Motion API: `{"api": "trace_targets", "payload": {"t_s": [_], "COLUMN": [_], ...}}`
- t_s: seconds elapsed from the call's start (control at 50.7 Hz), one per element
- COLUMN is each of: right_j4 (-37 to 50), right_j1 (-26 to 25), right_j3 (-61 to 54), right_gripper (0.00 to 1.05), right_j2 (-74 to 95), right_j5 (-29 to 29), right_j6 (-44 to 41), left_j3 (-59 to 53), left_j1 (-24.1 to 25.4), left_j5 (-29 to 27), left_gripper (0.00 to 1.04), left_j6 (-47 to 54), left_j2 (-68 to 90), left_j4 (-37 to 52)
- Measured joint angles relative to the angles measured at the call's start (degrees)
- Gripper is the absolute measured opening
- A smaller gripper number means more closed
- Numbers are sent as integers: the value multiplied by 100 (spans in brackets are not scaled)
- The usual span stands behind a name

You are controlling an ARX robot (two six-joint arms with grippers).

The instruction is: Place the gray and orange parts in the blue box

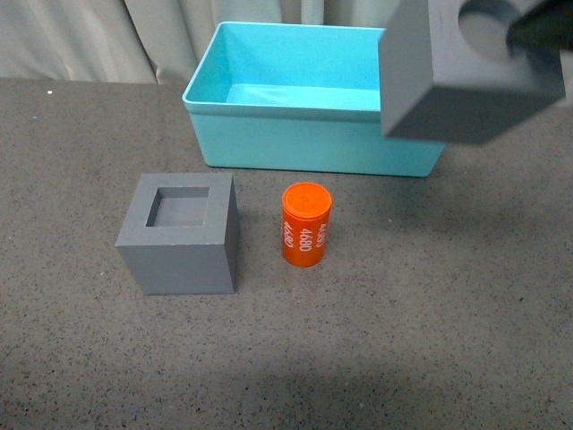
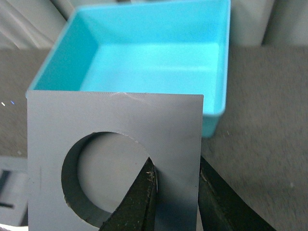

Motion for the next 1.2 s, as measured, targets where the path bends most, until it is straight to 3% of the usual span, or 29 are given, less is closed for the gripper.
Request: {"api": "trace_targets", "payload": {"t_s": [0.138, 0.592, 0.868, 1.203], "right_j4": [407, 553, -52, -831], "right_j1": [136, 216, 216, 166], "right_j3": [634, 2175, 3075, 3805], "right_gripper": [17, 17, 17, 17], "right_j2": [448, 2382, 3274, 4022], "right_j5": [260, 933, 1287, 1305], "right_j6": [166, 125, -17, -9], "left_j3": [0, 0, 0, 0], "left_j1": [0, 0, 0, 0], "left_j5": [0, 0, 0, -2], "left_gripper": [98, 98, 98, 98], "left_j6": [-2, -2, -2, 0], "left_j2": [0, 0, 0, -2], "left_j4": [0, 0, 0, 0]}}
